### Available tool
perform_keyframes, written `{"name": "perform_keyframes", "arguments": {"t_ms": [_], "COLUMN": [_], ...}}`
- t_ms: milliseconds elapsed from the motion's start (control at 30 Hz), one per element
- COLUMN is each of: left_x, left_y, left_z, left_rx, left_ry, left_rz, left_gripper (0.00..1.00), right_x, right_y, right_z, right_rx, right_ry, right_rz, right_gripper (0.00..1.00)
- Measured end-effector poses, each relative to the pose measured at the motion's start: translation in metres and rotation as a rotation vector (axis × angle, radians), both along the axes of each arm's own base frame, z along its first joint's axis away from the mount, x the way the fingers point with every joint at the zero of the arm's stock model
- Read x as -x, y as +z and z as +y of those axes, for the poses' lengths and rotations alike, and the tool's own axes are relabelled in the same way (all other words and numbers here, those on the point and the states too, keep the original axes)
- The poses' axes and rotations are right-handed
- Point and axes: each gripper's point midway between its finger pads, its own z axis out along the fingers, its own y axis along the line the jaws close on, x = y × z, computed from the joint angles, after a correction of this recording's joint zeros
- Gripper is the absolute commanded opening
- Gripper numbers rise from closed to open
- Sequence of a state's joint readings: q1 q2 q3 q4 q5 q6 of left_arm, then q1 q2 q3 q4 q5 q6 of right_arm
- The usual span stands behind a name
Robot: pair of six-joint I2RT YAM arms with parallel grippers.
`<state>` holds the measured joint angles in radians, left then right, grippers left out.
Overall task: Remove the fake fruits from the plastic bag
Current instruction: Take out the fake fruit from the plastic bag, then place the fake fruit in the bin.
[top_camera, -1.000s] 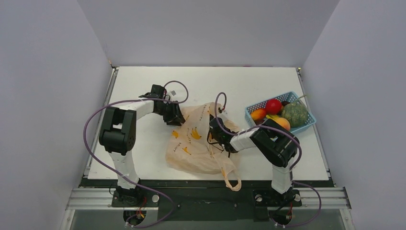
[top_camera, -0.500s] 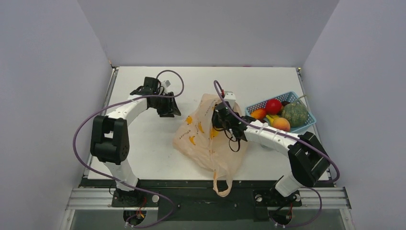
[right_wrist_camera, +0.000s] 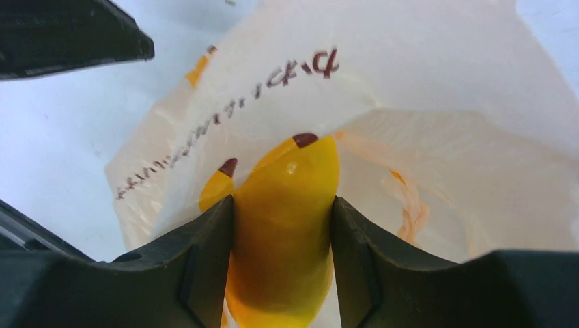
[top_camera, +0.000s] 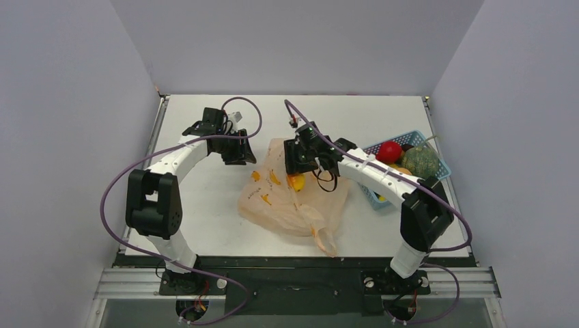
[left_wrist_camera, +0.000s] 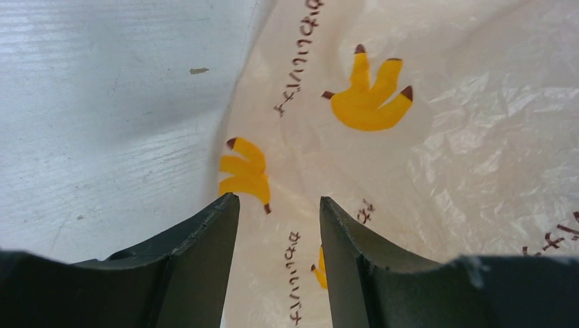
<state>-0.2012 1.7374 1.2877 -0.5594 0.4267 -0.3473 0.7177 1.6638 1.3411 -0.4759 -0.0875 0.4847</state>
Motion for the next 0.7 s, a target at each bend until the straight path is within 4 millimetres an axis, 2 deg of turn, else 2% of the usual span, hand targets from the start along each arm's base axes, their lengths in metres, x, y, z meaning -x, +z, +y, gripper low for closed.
{"name": "perform_keyframes", "arguments": {"t_ms": [67, 100, 200, 300, 367, 433, 567, 633, 700], "left_x": [0.0, 0.001, 0.001, 0.002, 0.002, 0.003, 0.004, 0.004, 0.004], "left_y": [-0.001, -0.001, -0.002, -0.002, -0.001, 0.001, 0.005, 0.008, 0.011], "left_z": [0.001, 0.002, 0.004, 0.004, 0.004, 0.003, 0.003, 0.003, 0.003], "left_rx": [-0.008, -0.013, -0.024, -0.026, -0.024, -0.02, -0.018, -0.018, -0.017], "left_ry": [-0.001, -0.003, -0.002, -0.004, -0.006, -0.01, -0.018, -0.022, -0.025], "left_rz": [0.0, 0.0, 0.0, -0.001, -0.003, -0.005, -0.016, -0.026, -0.036], "left_gripper": [0.45, 0.45, 0.45, 0.45, 0.45, 0.45, 0.45, 0.46, 0.46], "right_x": [0.007, 0.013, 0.03, 0.037, 0.034, 0.025, -0.002, -0.016, -0.025], "right_y": [-0.009, -0.016, -0.031, -0.029, -0.014, 0.009, 0.056, 0.069, 0.07], "right_z": [0.006, 0.002, -0.014, -0.042, -0.066, -0.09, -0.155, -0.199, -0.233], "right_rx": [0.034, 0.065, 0.154, 0.222, 0.239, 0.221, 0.162, 0.158, 0.175], "right_ry": [0.045, 0.056, 0.076, 0.044, -0.004, -0.075, -0.286, -0.431, -0.55], "right_rz": [0.034, 0.058, 0.109, 0.106, 0.075, 0.017, -0.11, -0.158, -0.172], "right_gripper": [0.0, 0.0, 0.0, 0.0, 0.0, 0.0, 0.0, 0.0, 0.0]}}
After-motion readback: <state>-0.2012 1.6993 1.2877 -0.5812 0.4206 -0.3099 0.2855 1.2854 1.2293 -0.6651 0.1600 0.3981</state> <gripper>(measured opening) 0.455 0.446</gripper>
